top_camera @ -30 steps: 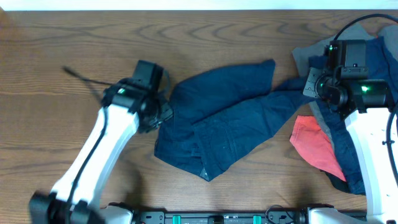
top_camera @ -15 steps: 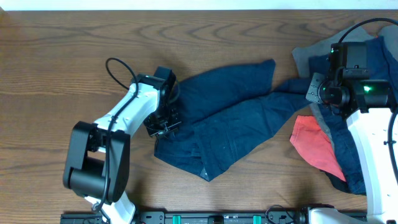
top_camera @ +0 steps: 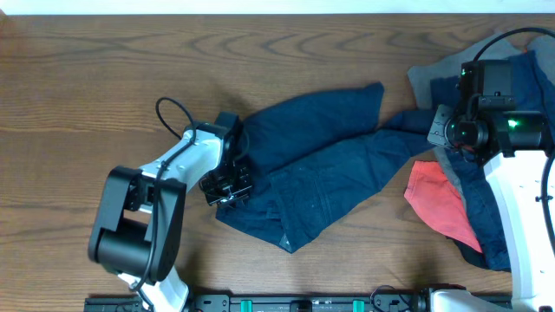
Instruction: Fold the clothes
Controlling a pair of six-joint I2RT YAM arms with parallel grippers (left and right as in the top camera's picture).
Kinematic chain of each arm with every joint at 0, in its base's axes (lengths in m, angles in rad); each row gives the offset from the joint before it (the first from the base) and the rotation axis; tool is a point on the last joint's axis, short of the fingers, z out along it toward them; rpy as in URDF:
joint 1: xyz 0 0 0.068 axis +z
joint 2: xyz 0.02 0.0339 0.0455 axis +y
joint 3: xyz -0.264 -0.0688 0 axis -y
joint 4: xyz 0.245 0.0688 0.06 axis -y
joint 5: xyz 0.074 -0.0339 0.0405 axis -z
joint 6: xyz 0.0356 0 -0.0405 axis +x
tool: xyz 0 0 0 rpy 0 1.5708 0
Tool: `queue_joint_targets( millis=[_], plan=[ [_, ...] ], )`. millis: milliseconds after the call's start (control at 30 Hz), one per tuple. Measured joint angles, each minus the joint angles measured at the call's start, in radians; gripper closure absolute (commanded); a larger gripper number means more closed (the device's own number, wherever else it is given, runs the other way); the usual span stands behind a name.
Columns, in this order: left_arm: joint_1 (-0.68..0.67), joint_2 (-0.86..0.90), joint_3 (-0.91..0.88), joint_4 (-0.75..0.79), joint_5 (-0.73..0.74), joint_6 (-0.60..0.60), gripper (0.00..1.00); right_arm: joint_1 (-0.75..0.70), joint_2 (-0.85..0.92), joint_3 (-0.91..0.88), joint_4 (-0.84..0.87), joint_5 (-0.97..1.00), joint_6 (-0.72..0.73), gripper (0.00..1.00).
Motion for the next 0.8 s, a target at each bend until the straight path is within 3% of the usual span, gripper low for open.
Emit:
queue_joint_targets(
  millis=[133,667,800],
  plan=[
    [0.026,-0.019,-0.011,0.071,-0.001,0.005,0.73,0.0,0.0,0.0,-0.017,-0.026,0.001,0.99],
    [0.212,0.018,-0.005,0.679,-0.142,0.071,0.73,0.164,0.0,0.0,-0.068,-0.145,0.106,0.99],
    [0.212,0.021,0.006,0.721,-0.158,0.088,0.73,0.199,0.0,0.0,-0.08,-0.145,0.133,0.99]
  ],
)
